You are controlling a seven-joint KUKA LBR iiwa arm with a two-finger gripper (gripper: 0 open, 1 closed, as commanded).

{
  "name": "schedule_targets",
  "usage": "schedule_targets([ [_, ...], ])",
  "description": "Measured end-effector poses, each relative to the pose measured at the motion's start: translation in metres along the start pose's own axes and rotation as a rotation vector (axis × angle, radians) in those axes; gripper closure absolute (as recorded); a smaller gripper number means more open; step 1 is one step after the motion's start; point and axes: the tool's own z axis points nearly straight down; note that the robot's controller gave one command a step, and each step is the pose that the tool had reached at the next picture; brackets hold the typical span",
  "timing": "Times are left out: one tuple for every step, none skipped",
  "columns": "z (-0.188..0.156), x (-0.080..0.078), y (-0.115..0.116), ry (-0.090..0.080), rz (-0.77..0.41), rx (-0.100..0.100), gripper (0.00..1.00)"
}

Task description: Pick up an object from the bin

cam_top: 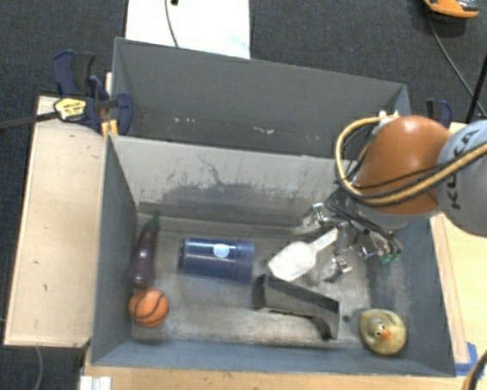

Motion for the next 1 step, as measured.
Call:
schedule_targets([
  [0.0143, -0.0053, 0.0016, -0.005, 0.063, 0.002, 1.0],
])
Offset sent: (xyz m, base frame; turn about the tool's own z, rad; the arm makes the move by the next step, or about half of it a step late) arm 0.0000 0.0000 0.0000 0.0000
